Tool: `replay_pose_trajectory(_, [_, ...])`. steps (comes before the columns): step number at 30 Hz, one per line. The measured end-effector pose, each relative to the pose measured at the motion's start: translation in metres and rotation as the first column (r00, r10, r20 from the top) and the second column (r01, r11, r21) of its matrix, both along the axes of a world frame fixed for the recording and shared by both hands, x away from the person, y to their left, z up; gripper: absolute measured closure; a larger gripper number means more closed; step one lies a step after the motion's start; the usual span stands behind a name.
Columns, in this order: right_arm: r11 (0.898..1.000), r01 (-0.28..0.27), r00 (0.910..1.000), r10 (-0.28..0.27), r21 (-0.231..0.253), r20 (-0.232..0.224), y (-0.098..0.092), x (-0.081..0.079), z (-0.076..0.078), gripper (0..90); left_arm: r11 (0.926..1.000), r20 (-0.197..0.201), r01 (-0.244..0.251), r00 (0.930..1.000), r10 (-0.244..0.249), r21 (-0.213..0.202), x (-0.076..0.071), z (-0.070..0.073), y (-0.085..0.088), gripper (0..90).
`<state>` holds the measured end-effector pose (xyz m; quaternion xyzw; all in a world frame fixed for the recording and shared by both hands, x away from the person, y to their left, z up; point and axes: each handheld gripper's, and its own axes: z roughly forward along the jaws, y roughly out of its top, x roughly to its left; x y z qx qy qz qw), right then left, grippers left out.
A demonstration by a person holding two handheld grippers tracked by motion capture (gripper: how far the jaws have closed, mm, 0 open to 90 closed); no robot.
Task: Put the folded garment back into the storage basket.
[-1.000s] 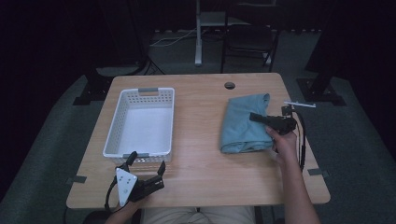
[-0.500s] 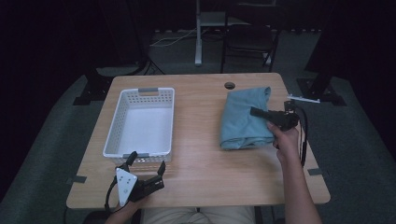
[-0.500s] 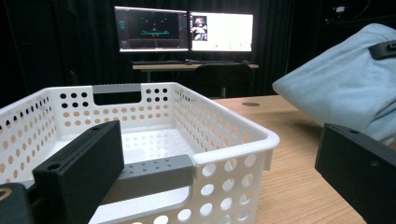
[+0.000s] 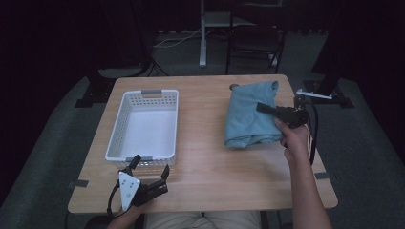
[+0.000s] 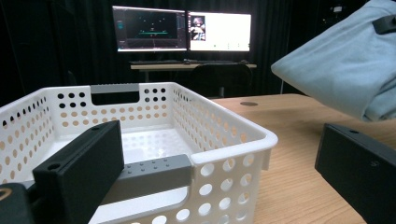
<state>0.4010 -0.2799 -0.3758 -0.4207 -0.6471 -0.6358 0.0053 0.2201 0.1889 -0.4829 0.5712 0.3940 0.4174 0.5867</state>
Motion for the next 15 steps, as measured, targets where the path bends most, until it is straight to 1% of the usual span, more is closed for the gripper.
replay_pose_trajectory(4, [1.0,0.002,0.9999,-0.002,0.006,0.01,0.001,0.0,0.007,70.3,1.0,0.001,0.0,1.0,0.0,-0.003,0.0,0.0,0.0,2.6])
replay_pose_trajectory(9, [0.999,0.004,0.9997,-0.005,0.04,0.023,0.0,0.001,0.014,70.2,1.0,0.0,0.0,1.0,0.0,-0.002,0.0,0.0,0.0,2.5])
replay_pose_trajectory(15, [0.999,0.016,0.9994,-0.018,0.05,0.031,-0.001,0.001,0.022,70.2,1.0,-0.003,0.0,1.0,0.0,0.001,0.001,0.0,0.0,2.6])
